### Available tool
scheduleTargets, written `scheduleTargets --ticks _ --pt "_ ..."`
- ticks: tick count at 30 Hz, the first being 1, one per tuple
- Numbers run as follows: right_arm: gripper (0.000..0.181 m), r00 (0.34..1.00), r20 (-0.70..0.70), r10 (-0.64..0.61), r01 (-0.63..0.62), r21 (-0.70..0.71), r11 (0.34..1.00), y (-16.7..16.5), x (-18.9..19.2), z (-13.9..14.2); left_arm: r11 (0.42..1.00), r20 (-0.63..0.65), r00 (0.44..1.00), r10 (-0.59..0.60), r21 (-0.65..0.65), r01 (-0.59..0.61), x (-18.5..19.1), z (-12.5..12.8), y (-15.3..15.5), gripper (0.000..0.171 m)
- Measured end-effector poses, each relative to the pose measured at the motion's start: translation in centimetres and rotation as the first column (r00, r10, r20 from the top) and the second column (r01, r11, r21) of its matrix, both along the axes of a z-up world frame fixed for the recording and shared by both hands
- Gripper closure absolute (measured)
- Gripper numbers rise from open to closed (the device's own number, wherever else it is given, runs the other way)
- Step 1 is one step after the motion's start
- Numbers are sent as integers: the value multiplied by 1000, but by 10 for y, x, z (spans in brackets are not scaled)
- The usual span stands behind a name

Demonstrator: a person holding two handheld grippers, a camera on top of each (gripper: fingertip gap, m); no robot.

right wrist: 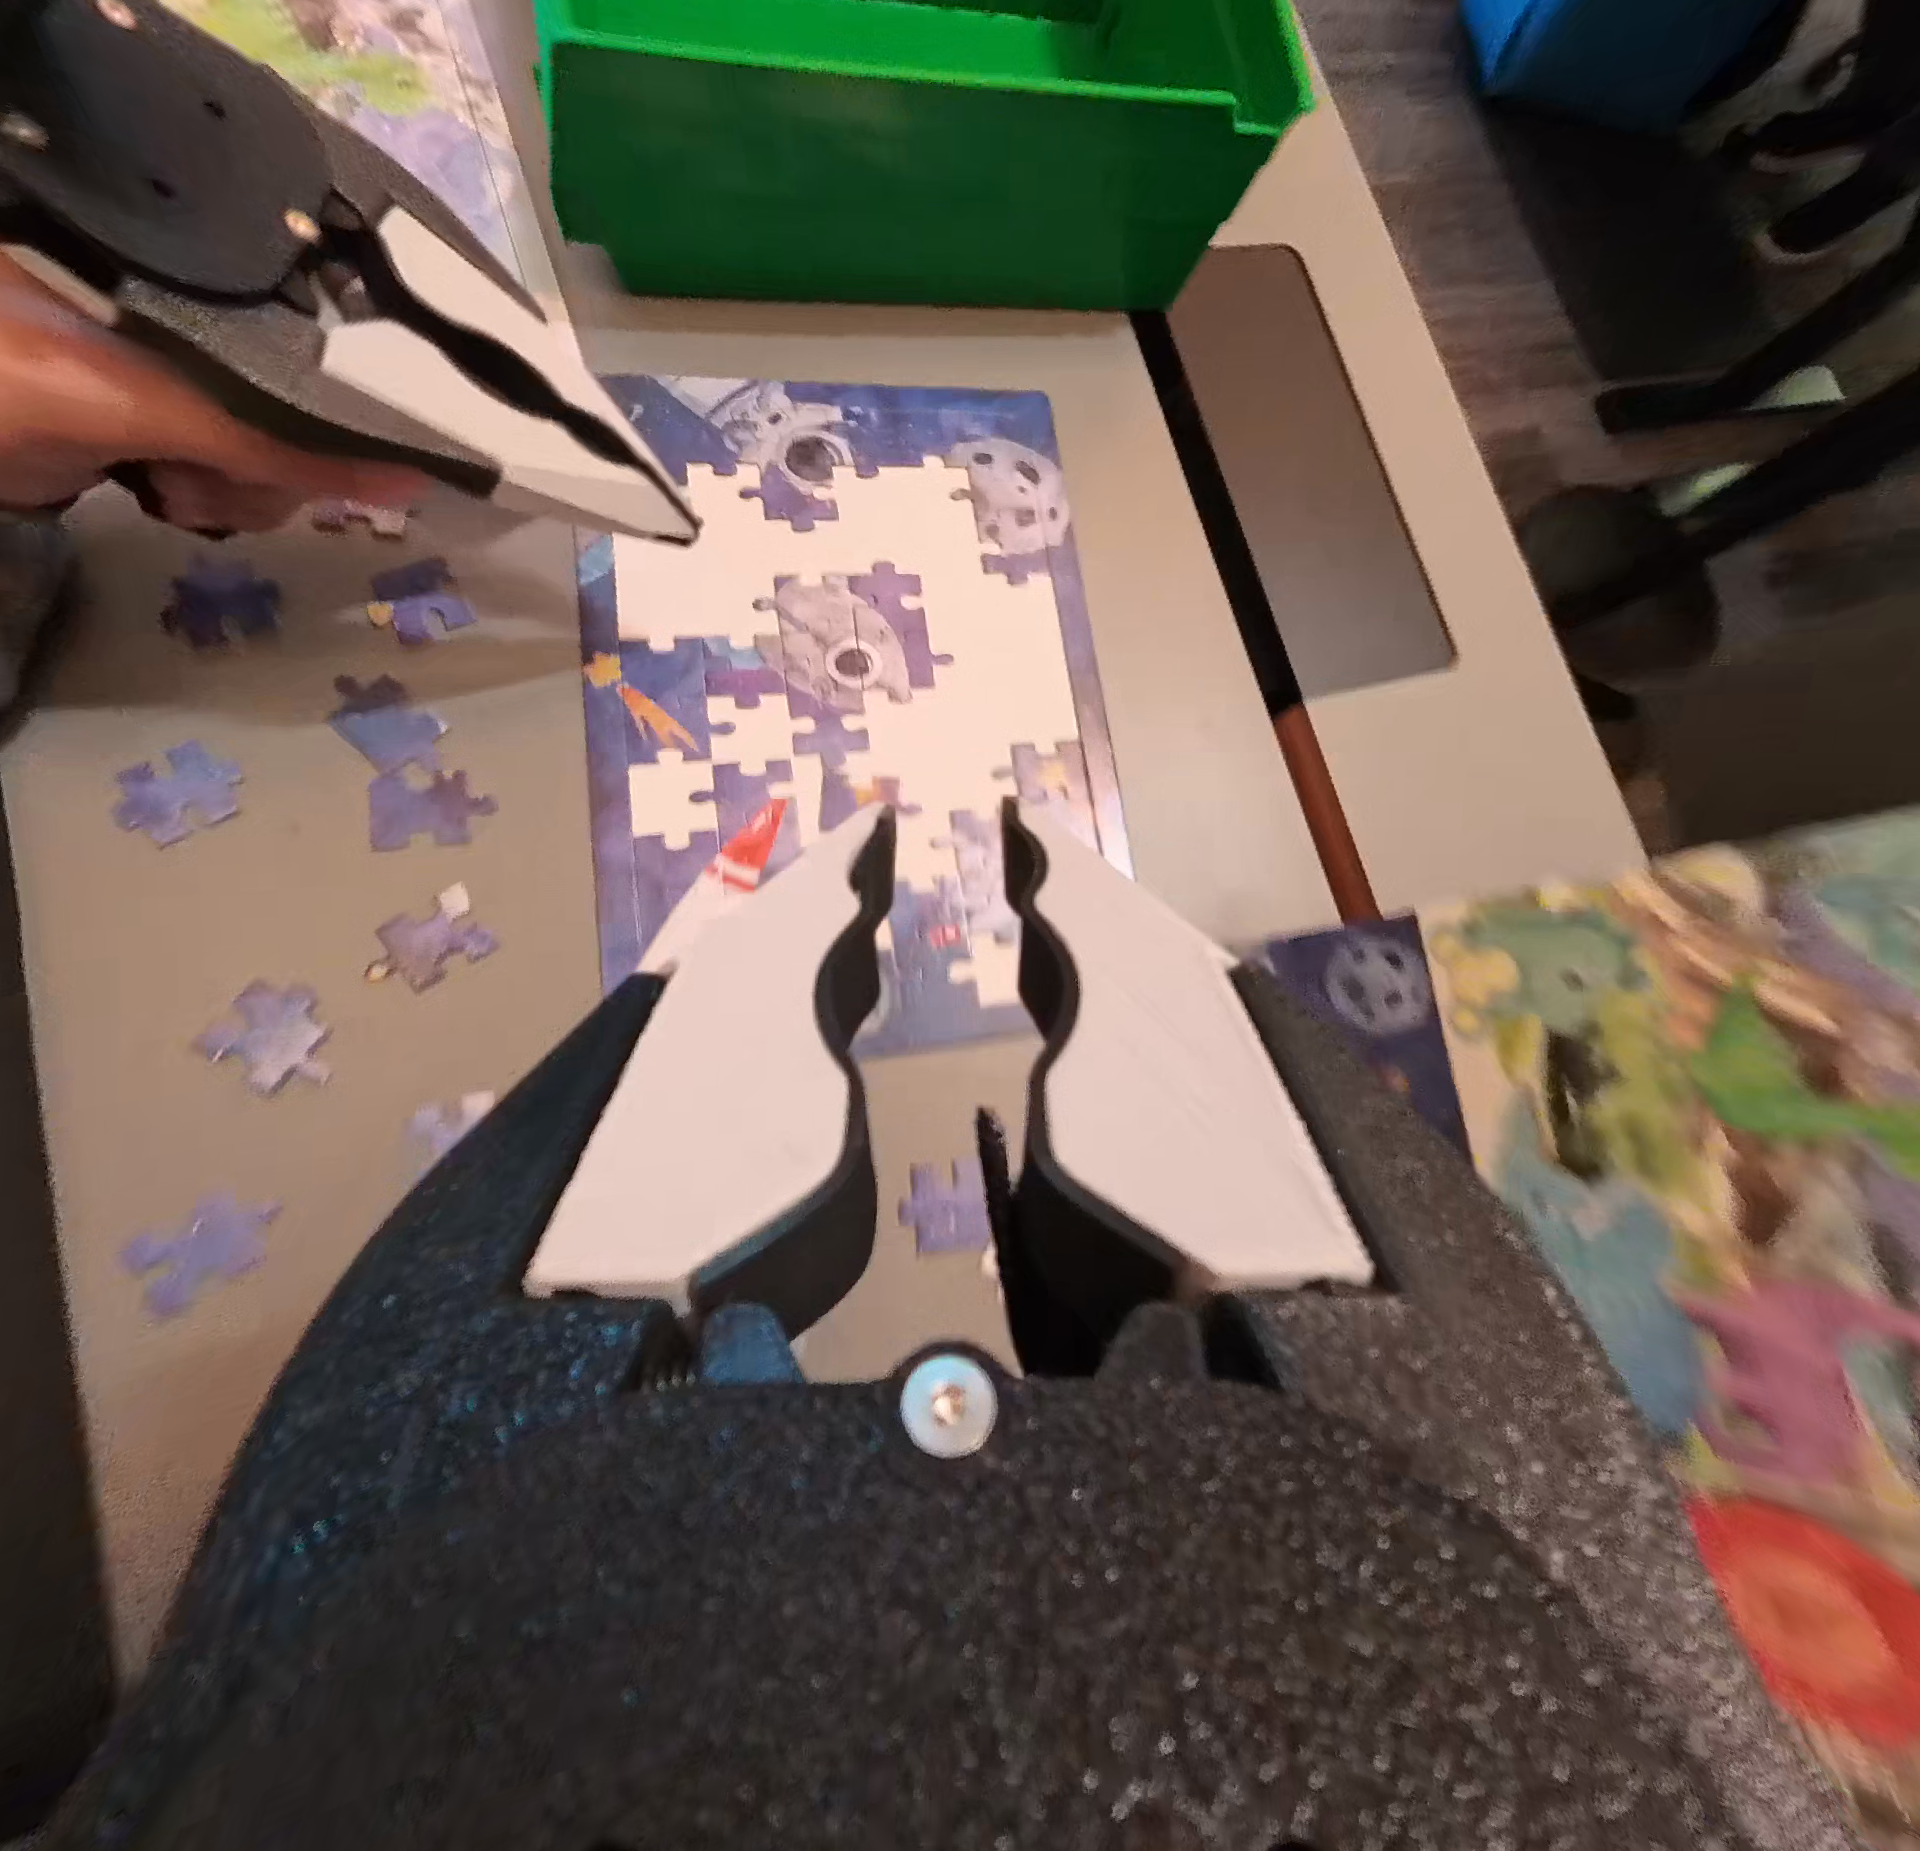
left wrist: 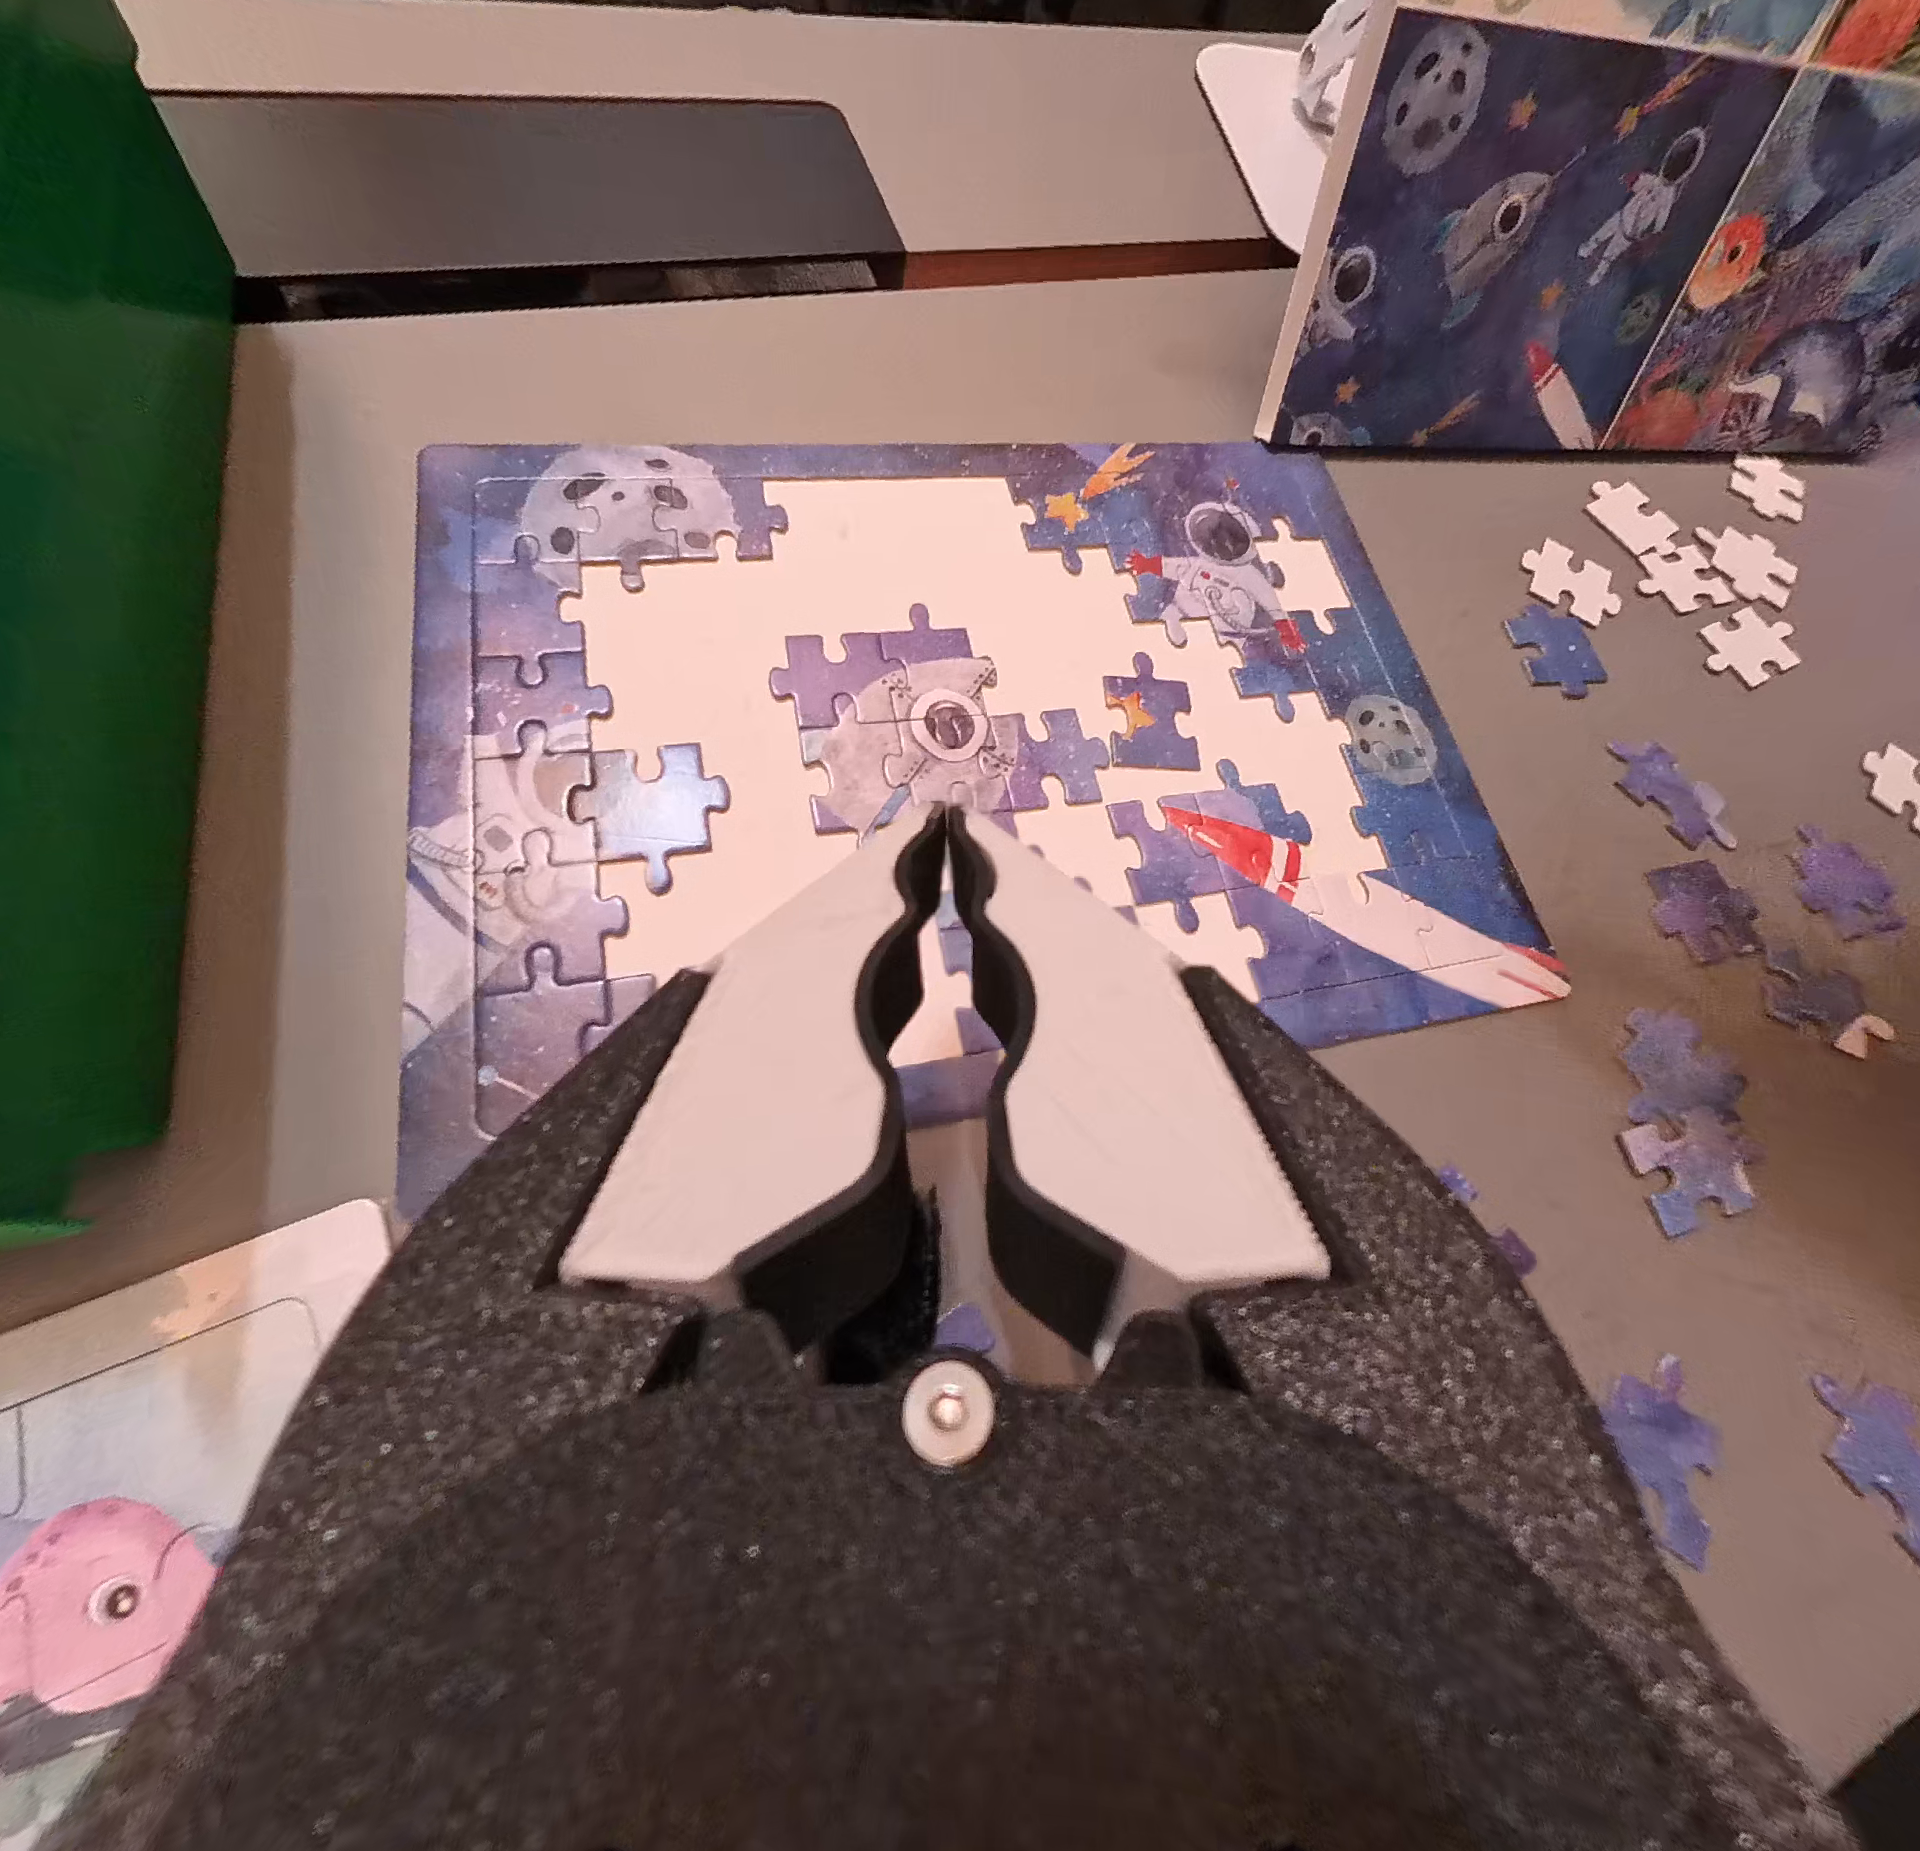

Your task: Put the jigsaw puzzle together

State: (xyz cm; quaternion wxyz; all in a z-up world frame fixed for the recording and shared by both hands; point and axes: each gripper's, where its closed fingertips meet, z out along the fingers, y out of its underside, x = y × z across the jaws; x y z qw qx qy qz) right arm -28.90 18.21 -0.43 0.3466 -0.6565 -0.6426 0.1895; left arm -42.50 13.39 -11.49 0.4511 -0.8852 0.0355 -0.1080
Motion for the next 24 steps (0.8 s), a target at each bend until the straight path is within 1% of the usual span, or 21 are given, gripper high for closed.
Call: scheduleTargets --ticks 2,4,5,7,8,9,10,12,14,15,16,17,19,20,22,24 --pt "160 998 45 -45 44 10 999 -7 33 10 1000 -18 1000 6 -11 -6 -4 -3 -1 171" --pt "160 989 108 -97 99 -11 995 -14 65 5 1000 -37 999 10 -8 -10 -8 -2 -1 171" --pt "158 982 141 -123 128 -31 991 -19 82 -4 1000 -56 998 20 -4 -20 -13 -1 0 171" --pt "156 967 195 -163 179 -68 981 -30 117 -36 999 -93 995 41 1 -41 -23 0 1 171" --pt "157 956 204 -210 223 -43 974 -29 137 -54 999 -101 994 46 2 -46 -26 1 1 171" --pt "159 937 181 -298 300 14 954 -21 157 -69 999 -99 994 48 1 -48 -28 2 1 171" --pt "158 909 158 -386 386 35 922 -18 179 -85 999 -90 995 46 0 -46 -27 2 1 171" --pt "156 866 117 -486 494 -52 868 -36 213 -116 1000 -70 997 30 1 -31 -22 3 1 170" --pt "156 825 50 -563 565 -113 817 -53 238 -130 1000 -67 998 11 3 -11 -15 3 1 170" --pt "156 804 41 -594 594 -126 795 -59 251 -135 1000 -71 997 -4 3 4 -11 2 0 170" --pt "156 793 59 -606 607 -143 781 -68 263 -141 1000 -80 997 -19 1 19 -7 1 0 170" --pt "153 793 104 -600 609 -171 774 -79 274 -149 1000 -94 995 -30 -3 30 -4 -1 -1 170" --pt "147 804 202 -559 594 -240 768 -105 289 -164 999 -120 991 -54 -5 54 3 -4 -3 170" --pt "145 811 221 -542 584 -247 773 -114 294 -167 998 -135 989 -65 -5 65 5 -4 -3 170" --pt "146 830 188 -526 558 -244 793 -123 297 -165 998 -162 985 -67 -5 67 6 -5 -3 170" --pt "146 835 169 -524 550 -252 796 -124 296 -165 998 -166 984 -66 -7 65 5 -6 -3 170"
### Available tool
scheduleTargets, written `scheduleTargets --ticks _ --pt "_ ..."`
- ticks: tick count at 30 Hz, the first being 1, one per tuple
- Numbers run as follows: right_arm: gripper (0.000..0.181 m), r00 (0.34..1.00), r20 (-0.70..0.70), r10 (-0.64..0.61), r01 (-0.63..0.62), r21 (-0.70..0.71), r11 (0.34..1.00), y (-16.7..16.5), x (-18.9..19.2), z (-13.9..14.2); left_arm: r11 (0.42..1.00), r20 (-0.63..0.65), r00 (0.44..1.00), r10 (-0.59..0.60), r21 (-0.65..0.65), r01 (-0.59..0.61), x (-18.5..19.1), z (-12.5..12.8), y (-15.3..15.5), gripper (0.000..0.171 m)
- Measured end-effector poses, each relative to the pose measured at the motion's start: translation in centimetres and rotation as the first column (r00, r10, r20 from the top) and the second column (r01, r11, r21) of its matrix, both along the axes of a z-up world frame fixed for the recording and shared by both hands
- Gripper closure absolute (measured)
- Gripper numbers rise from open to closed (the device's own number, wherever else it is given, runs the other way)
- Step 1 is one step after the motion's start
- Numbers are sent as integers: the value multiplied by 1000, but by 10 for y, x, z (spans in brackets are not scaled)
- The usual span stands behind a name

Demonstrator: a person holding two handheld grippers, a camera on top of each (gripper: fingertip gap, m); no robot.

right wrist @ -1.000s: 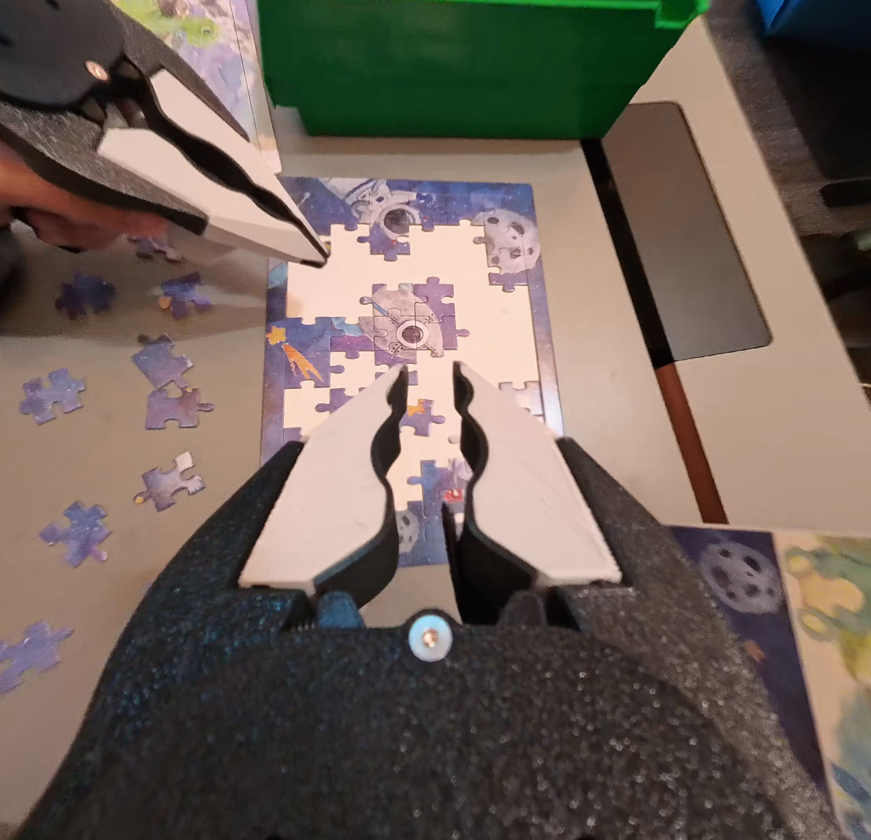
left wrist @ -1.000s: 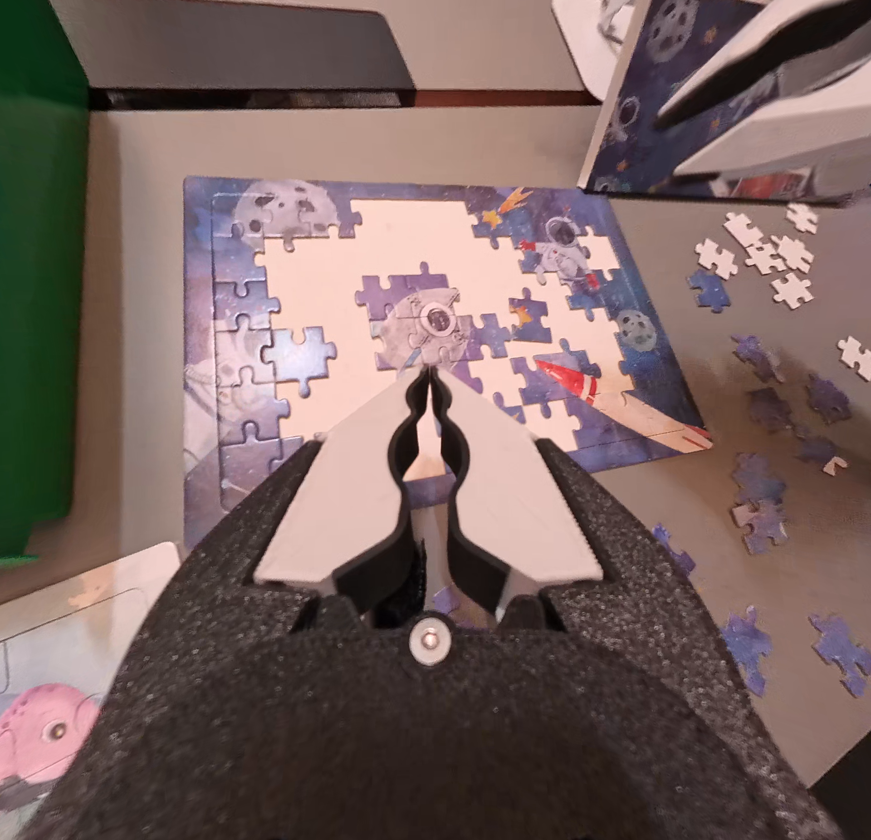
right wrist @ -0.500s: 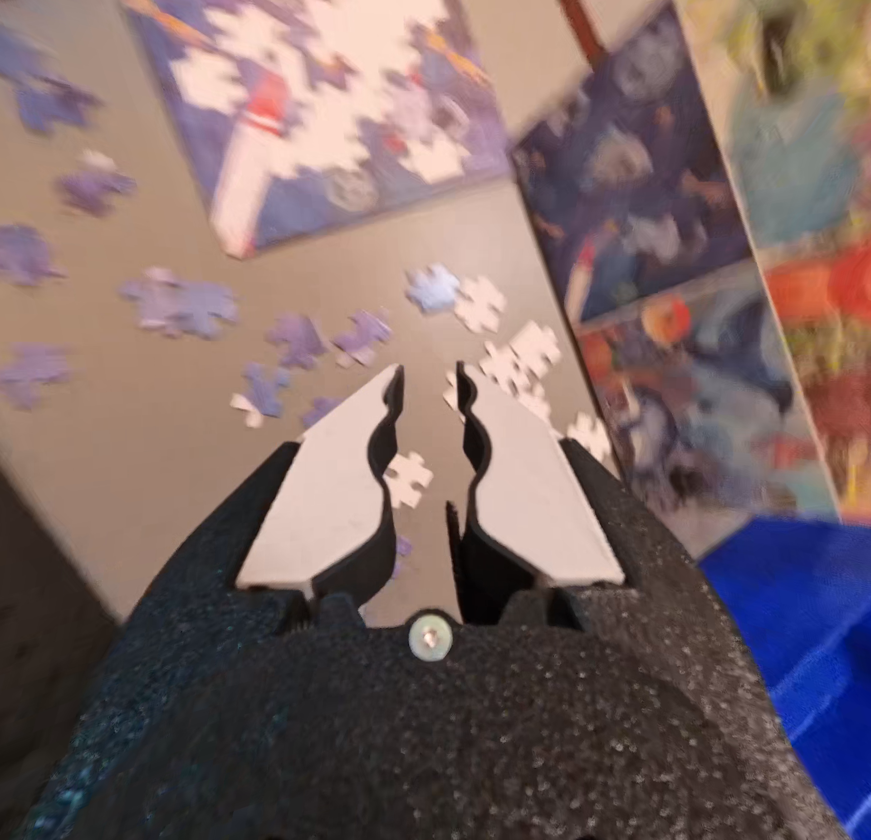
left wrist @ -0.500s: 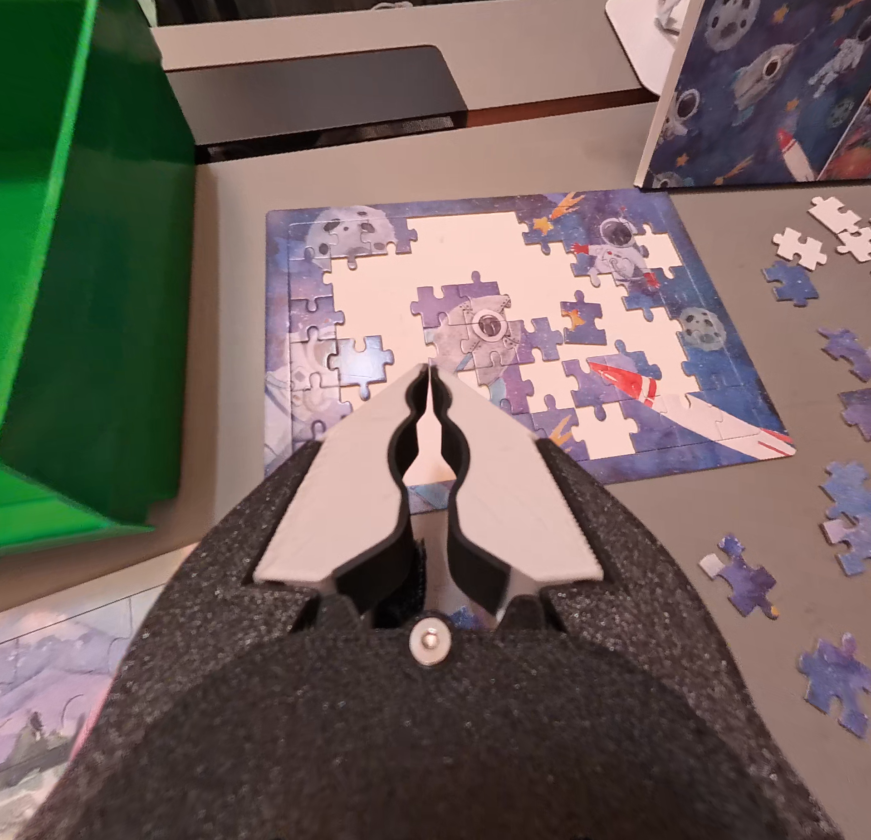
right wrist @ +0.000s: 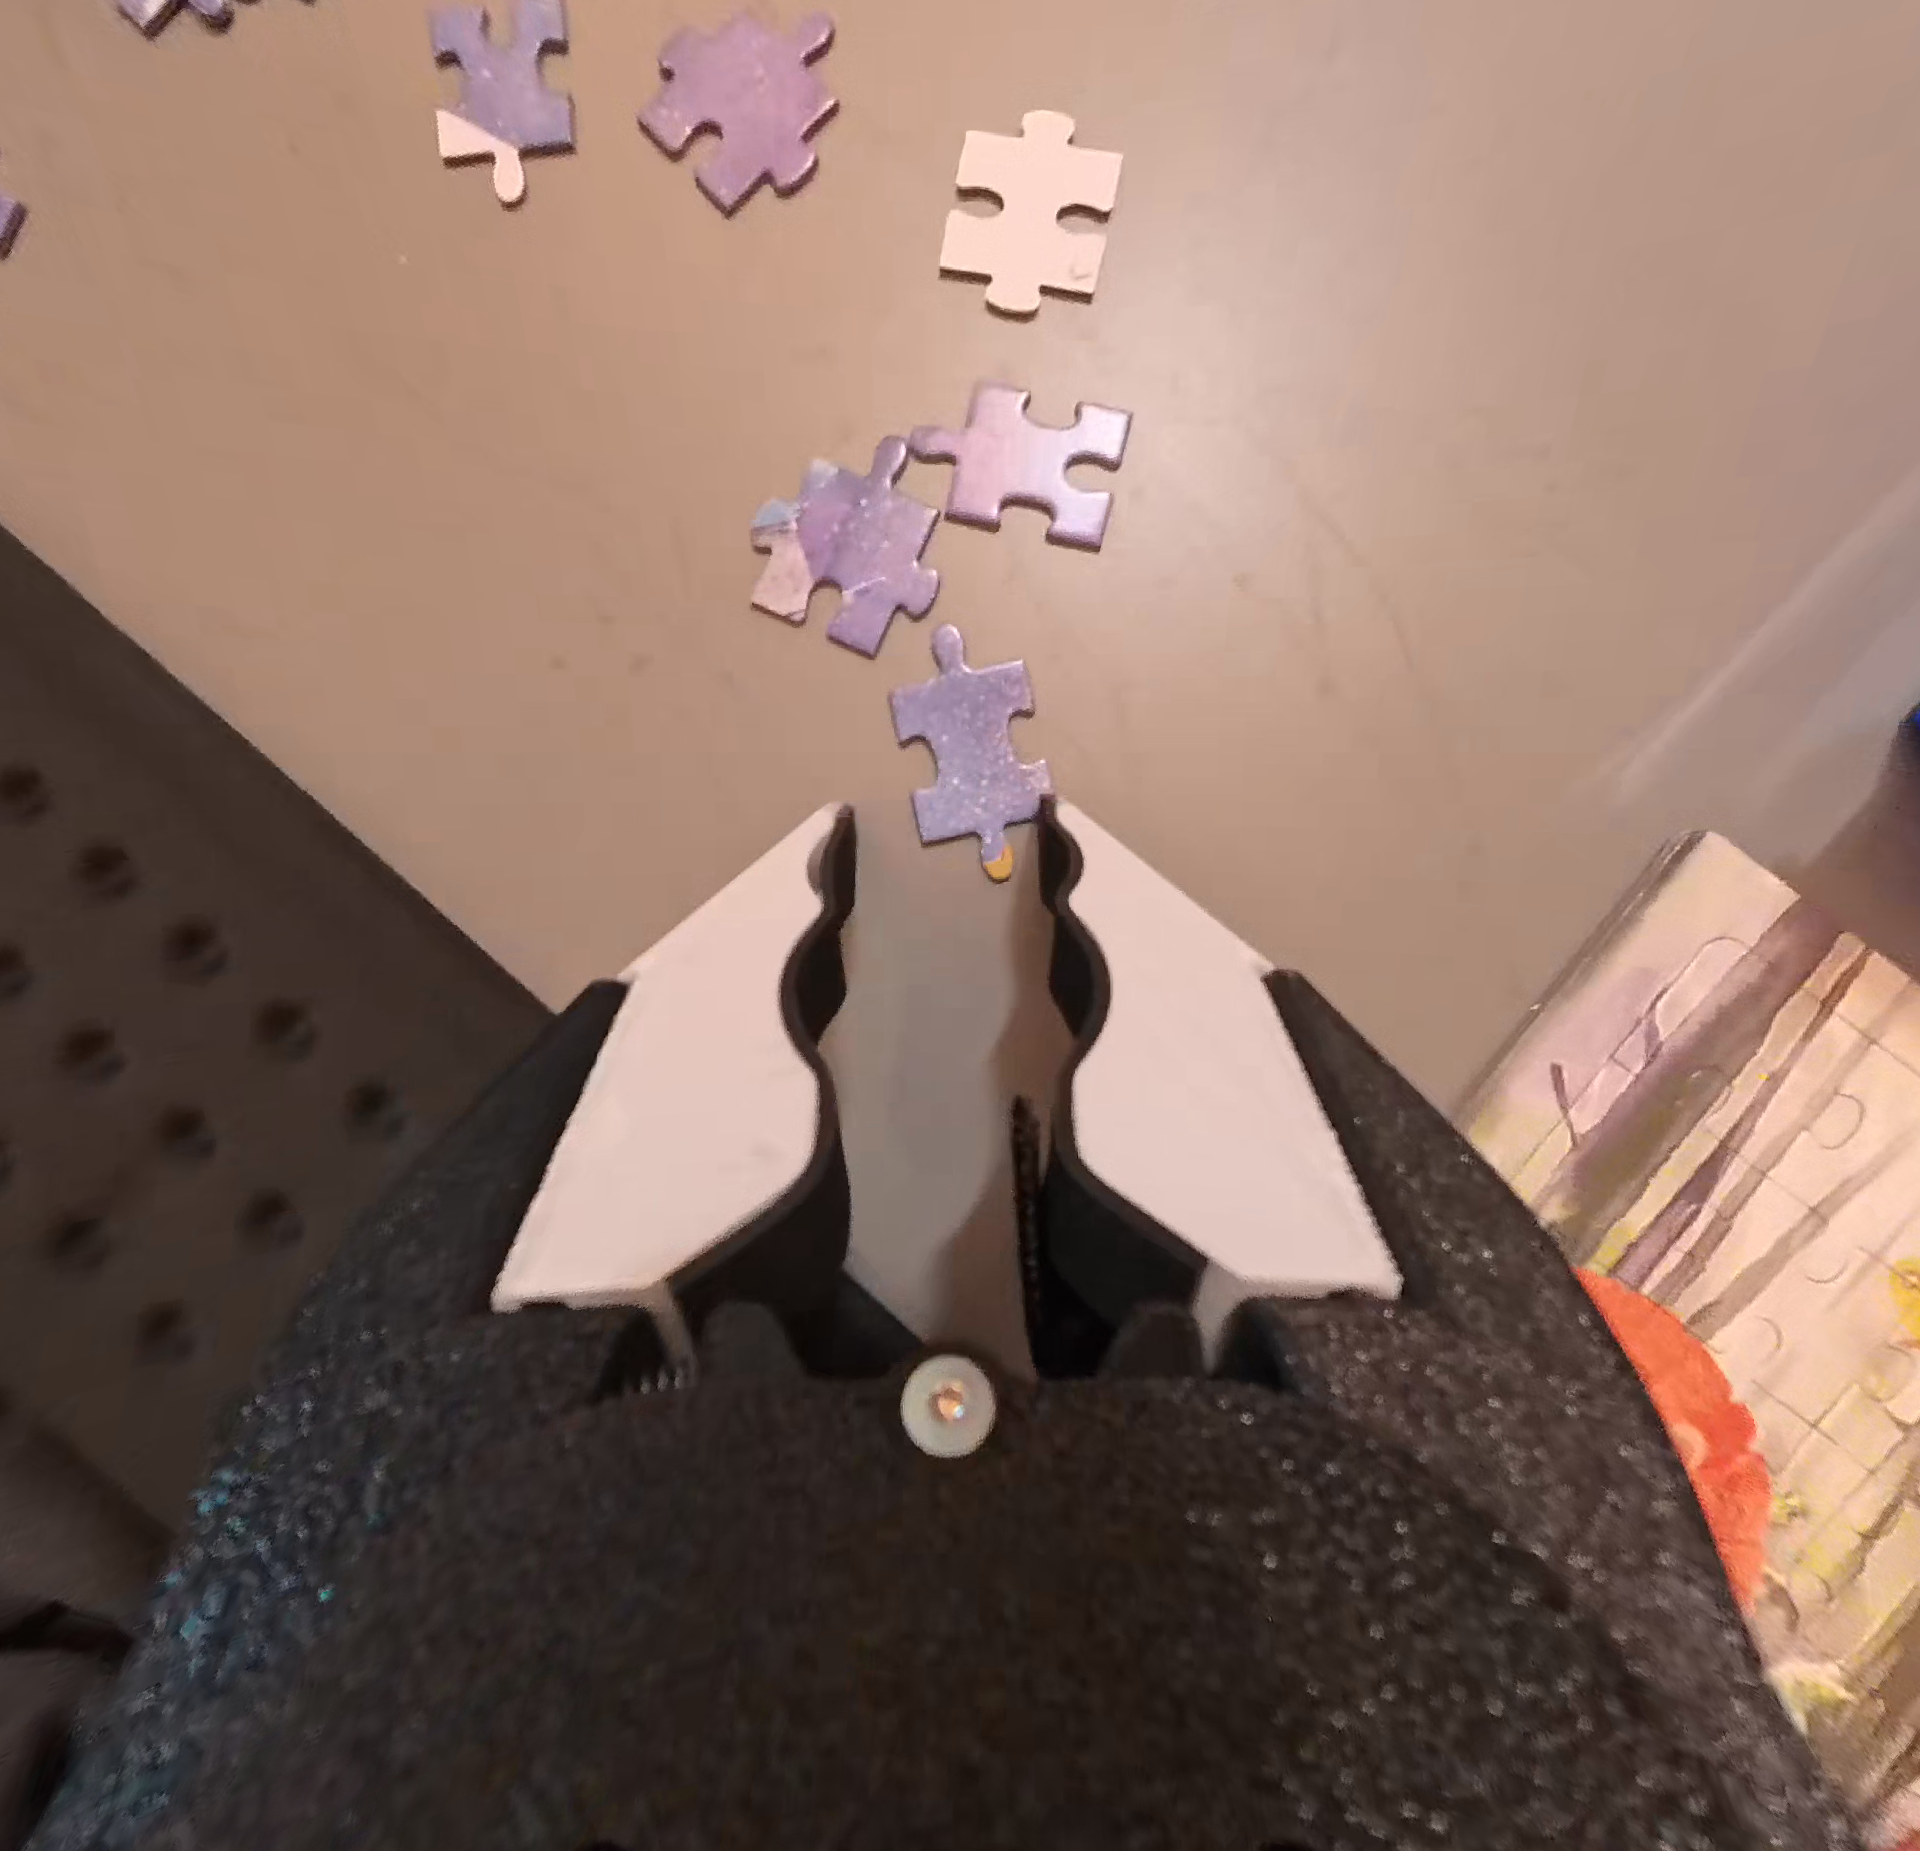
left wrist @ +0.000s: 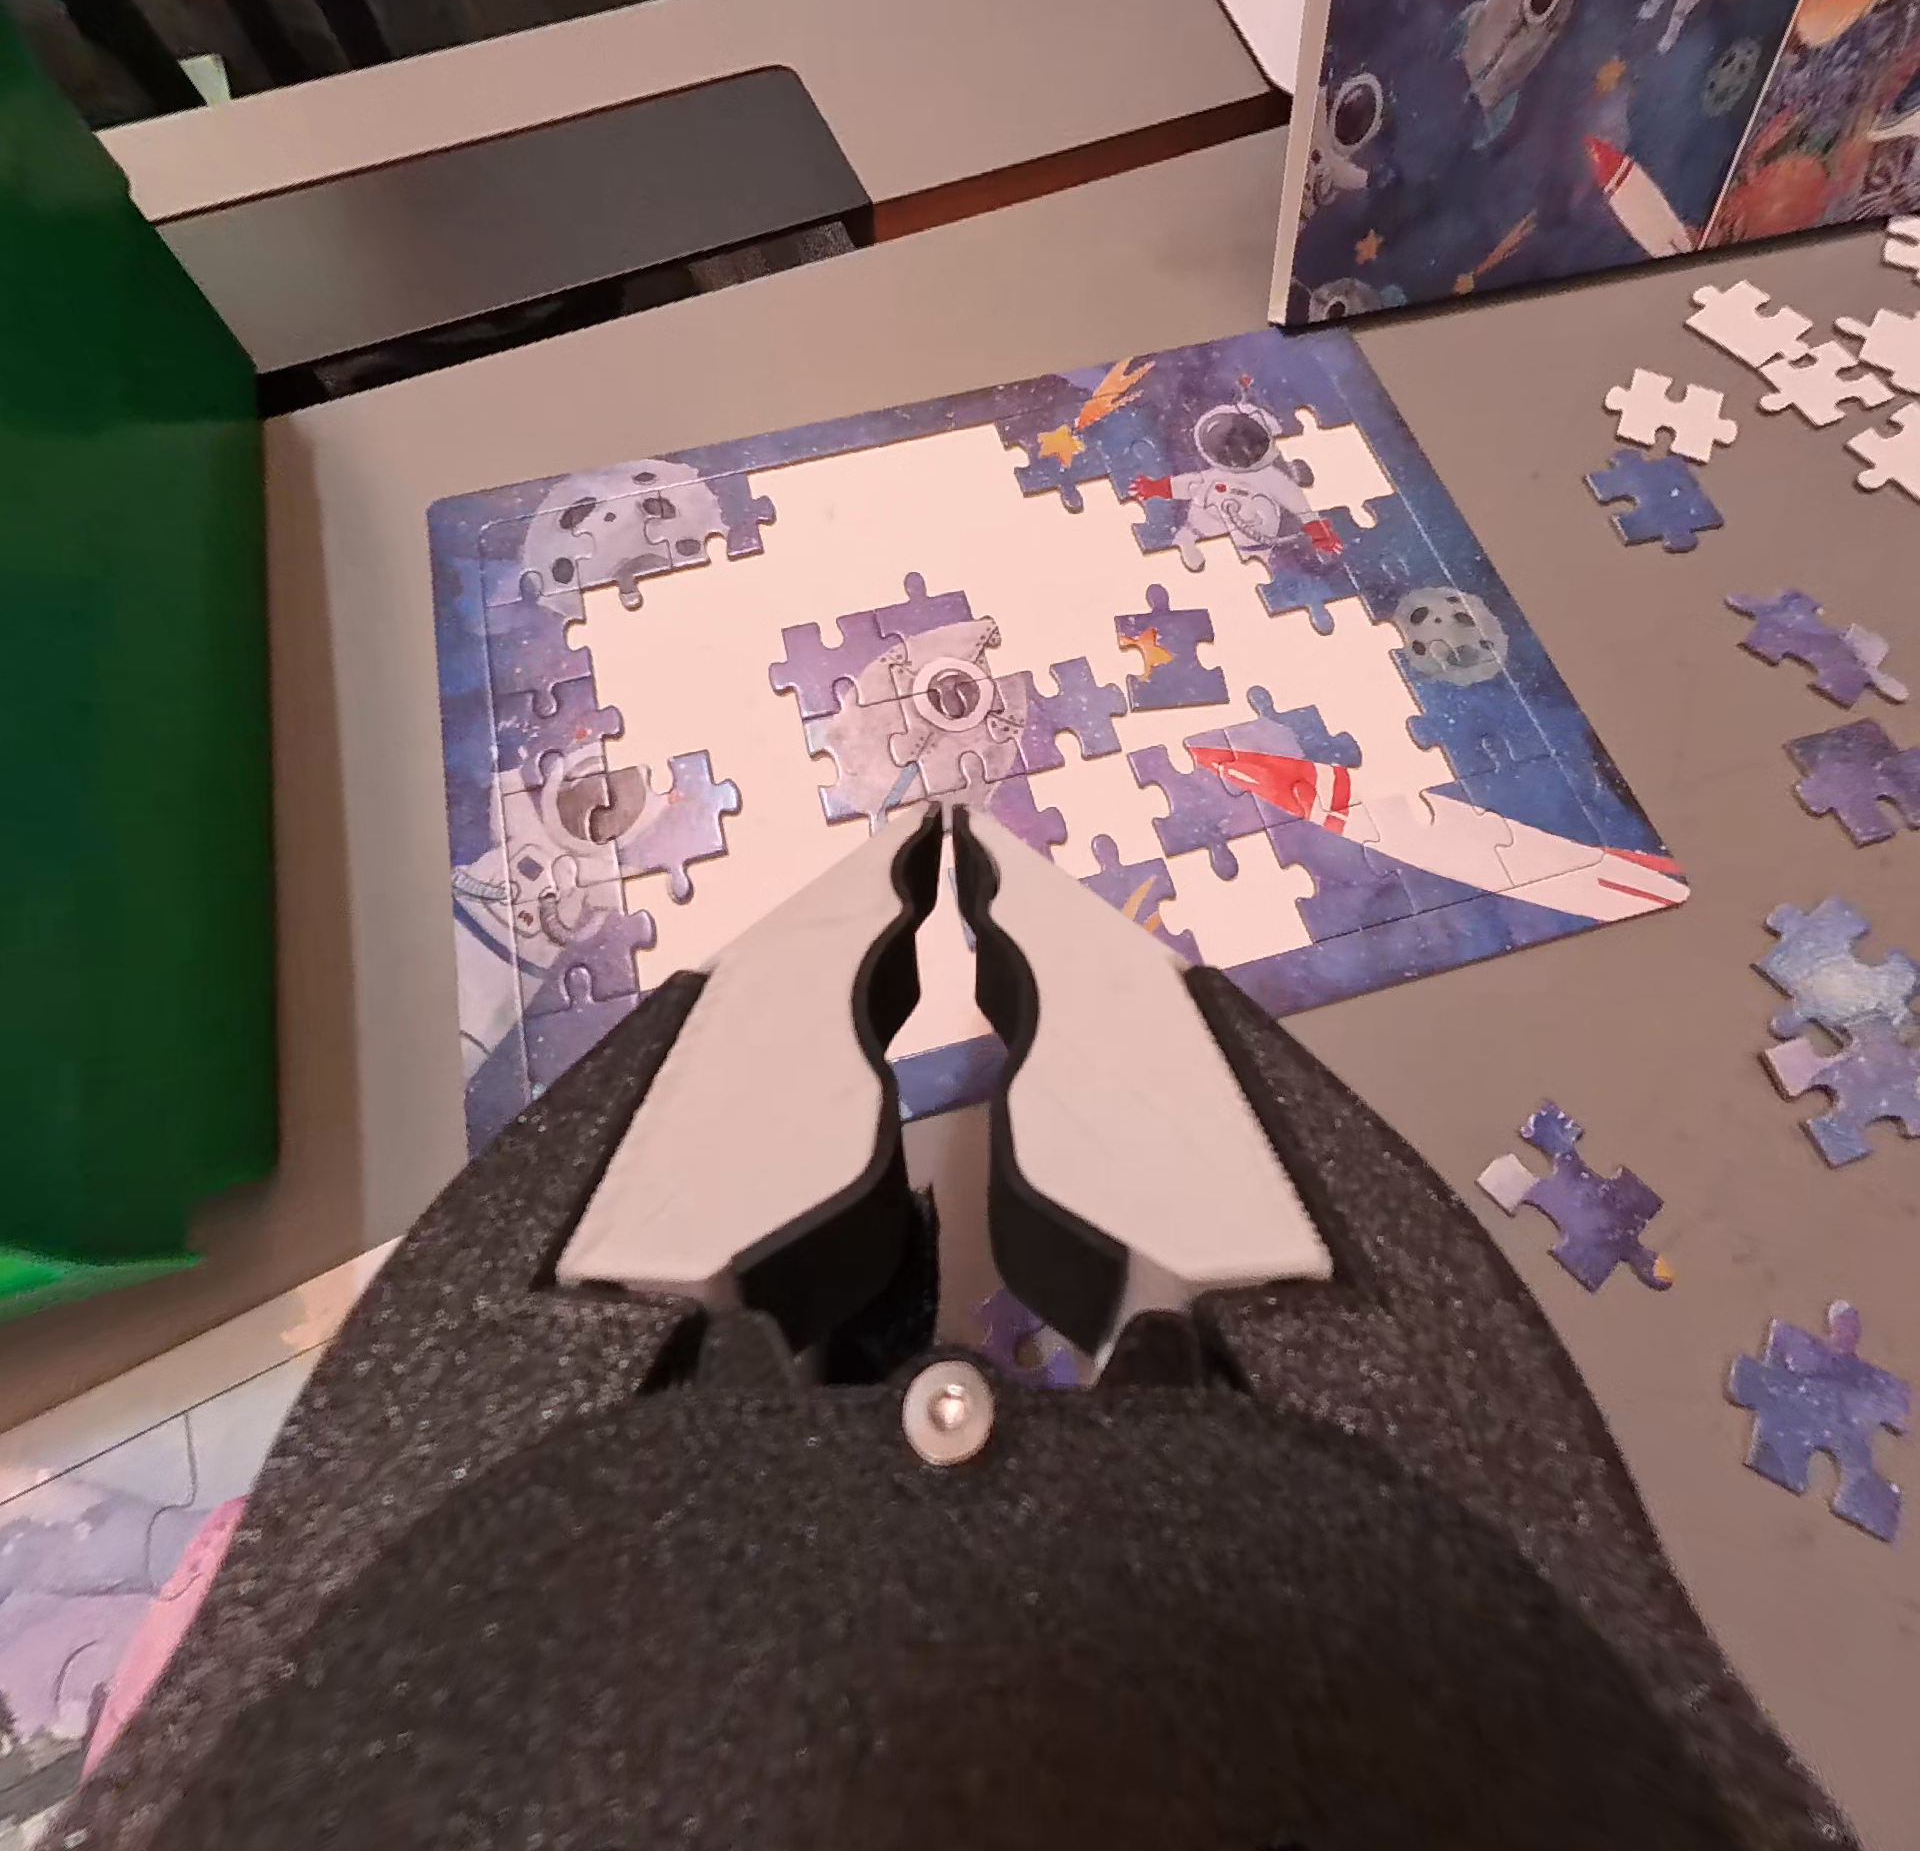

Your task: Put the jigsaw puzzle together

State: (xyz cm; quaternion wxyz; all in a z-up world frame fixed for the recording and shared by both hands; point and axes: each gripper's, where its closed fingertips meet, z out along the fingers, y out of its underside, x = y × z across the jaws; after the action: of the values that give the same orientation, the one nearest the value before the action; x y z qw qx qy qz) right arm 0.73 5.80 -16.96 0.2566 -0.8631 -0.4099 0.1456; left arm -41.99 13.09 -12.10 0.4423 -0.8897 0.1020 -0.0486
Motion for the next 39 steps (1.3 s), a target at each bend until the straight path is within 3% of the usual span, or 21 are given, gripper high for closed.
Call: scheduleTargets --ticks 5,10,15,20,27,35,36,37,39 --pt "148 1000 1 15 -15 18 1000 12 -5 -1 1000 53 999 9 -16 -9 -2 -1 -1 170" --pt "155 996 91 9 -14 48 999 20 -2 -1 1000 70 997 19 -23 -17 -5 -3 -1 169" --pt "148 991 -31 133 -131 62 989 7 -43 17 999 67 998 15 -32 -13 -6 -5 -2 169" --pt "131 991 48 125 -127 43 991 18 -52 -2 999 66 998 11 -39 -9 -6 -6 -2 168" --pt "151 997 20 78 -79 22 997 22 -49 -2 999 69 997 27 -46 -24 -16 -10 -3 168" --pt "153 996 30 87 -88 22 996 21 -54 2 993 102 989 108 -67 -101 -45 -15 -4 168" --pt "156 996 22 92 -93 30 995 21 -58 7 985 87 984 155 -92 -147 -54 -19 -6 168" --pt "178 994 10 110 -110 45 993 20 -64 14 973 62 977 205 -121 -196 -65 -25 -8 168" --pt "181 991 -9 137 -135 86 987 21 -80 34 962 30 972 233 -155 -226 -76 -34 -10 168"
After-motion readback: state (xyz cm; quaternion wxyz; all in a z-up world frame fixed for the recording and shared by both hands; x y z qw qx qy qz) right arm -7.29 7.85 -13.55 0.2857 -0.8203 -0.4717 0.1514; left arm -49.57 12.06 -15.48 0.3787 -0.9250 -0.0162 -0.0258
